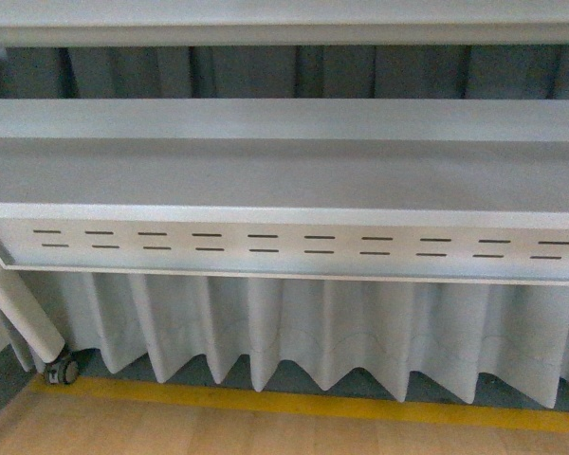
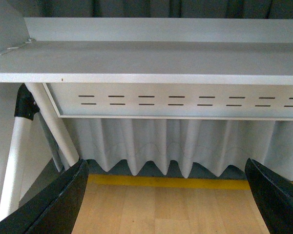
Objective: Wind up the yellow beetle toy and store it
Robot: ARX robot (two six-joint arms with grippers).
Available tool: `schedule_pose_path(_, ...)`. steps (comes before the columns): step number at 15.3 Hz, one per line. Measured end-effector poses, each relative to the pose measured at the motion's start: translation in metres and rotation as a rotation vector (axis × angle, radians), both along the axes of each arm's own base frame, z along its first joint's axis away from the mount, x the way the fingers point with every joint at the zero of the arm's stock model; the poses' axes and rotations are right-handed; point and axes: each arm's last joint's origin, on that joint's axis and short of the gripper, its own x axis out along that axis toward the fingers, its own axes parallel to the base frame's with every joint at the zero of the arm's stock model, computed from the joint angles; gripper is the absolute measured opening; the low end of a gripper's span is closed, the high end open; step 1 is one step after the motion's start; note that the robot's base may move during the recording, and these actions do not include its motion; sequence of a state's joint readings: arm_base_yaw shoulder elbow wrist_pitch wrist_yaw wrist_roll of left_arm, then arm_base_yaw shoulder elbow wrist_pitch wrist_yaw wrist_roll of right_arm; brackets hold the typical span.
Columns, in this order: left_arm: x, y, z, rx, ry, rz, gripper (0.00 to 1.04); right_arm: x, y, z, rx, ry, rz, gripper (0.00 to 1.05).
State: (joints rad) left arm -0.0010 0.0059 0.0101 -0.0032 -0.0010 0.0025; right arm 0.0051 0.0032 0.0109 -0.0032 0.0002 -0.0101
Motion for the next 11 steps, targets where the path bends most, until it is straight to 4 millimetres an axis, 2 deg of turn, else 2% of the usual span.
schedule_pose_path(11, 0.0, 0.0, 0.0, 0.0, 0.0, 0.0, 0.98, 0.0, 0.0, 0.0, 0.0, 0.0, 0.0, 0.98)
